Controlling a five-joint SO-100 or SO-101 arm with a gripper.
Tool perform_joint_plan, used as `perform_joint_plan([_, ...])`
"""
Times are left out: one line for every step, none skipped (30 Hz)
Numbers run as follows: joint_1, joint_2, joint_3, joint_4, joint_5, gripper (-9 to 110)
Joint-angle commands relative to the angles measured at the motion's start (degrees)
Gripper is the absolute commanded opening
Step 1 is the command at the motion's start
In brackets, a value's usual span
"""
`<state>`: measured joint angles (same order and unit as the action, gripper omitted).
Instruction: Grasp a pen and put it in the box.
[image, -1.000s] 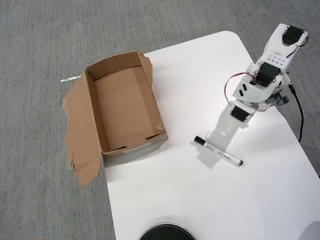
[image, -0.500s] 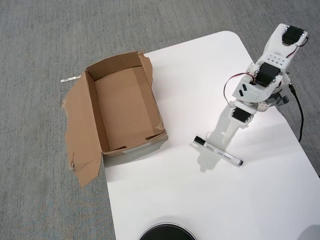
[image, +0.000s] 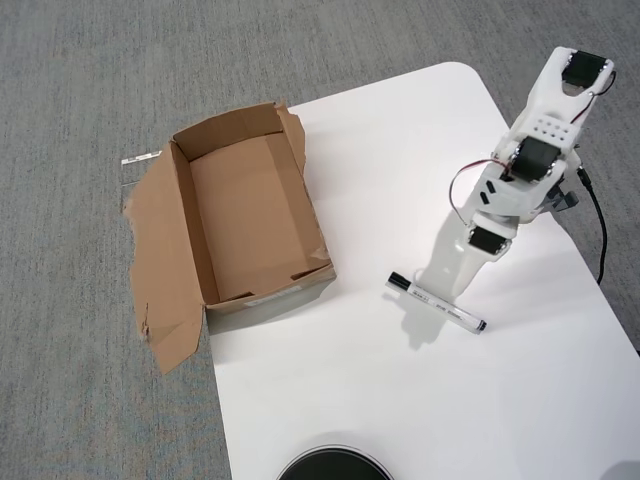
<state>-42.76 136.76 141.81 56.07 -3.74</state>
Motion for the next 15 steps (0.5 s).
perform_joint_plan([0.48, -9.76, -1.36, -5.54, -0.31, 25])
perform_joint_plan([0.57, -11.16, -1.36, -7.29, -0.31, 25])
perform_joint_plan([0.57, -12.22, -1.36, -8.88, -0.31, 25])
perform_joint_plan([0.57, -13.10, -1.36, -10.20, -0.31, 25])
perform_joint_plan([0.40, -13.80, -1.36, -11.25, -0.31, 25])
perform_joint_plan([0.22, -14.41, -1.36, -12.04, -0.31, 25])
perform_joint_plan([-0.04, -15.12, -1.36, -12.57, -0.31, 25])
perform_joint_plan([-0.04, -15.56, -1.36, -13.01, -0.31, 25])
perform_joint_plan([-0.13, -15.91, -1.36, -13.27, -0.31, 25])
perform_joint_plan([-0.13, -16.26, -1.36, -13.62, -0.31, 25])
perform_joint_plan([-0.13, -16.44, -1.36, -14.06, -0.31, 25])
perform_joint_plan([-0.13, -16.70, -1.36, -14.68, -0.31, 25])
perform_joint_plan([-0.13, -16.87, -1.36, -15.47, -0.31, 25])
perform_joint_plan([-0.13, -17.05, -1.36, -16.35, -0.31, 25])
perform_joint_plan([-0.13, -17.40, -1.36, -17.31, -0.31, 25])
